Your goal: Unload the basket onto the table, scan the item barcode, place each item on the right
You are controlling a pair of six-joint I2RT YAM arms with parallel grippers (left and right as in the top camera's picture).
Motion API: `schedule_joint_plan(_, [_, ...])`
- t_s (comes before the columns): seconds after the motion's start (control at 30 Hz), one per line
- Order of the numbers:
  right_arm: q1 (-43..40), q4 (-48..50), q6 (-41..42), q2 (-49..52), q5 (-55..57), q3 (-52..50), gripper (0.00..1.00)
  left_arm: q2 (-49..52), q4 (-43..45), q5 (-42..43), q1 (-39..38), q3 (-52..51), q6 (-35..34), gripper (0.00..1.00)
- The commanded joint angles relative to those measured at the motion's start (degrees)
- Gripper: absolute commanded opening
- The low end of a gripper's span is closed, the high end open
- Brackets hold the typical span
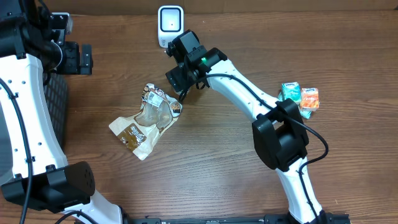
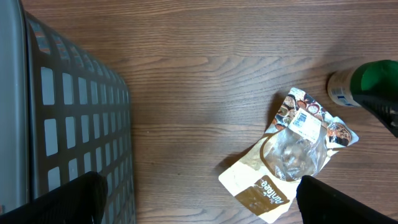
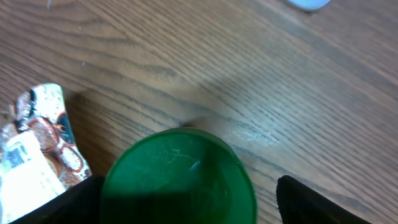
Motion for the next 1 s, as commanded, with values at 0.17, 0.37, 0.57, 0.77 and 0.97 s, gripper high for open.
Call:
schedule_joint_plan(0.17, [0.15, 2.03, 0.24, 1.68, -0.48, -0.24, 0.7, 0.2, 0.07, 0.42, -0.13, 0.28, 1.11, 1.0])
schedule_joint_plan(0.37, [0.15, 0.07, 0.28, 1.42, -0.5, 2.08, 0.61, 0.2, 0.07, 0.42, -0.13, 0.28, 1.11, 1.0])
schedule_joint_plan(0.57, [-0.28, -9.38, 0.48, 1.42, -0.52, 10.91, 0.52, 0.2, 0.07, 0.42, -0.13, 0.28, 1.11, 1.0])
schedule_joint_plan(0.77, [-3.78, -28.55, 0.44, 1.33, -9.51, 29.07, 0.5, 0.2, 0.07, 0.42, -0.13, 0.28, 1.11, 0.99])
schedule_joint_plan(0.97, [-9.81, -41.05, -0.22, 1.33, -24.9, 43.52, 0.5, 0.2, 0.07, 0.42, -0.13, 0.28, 1.11, 1.0])
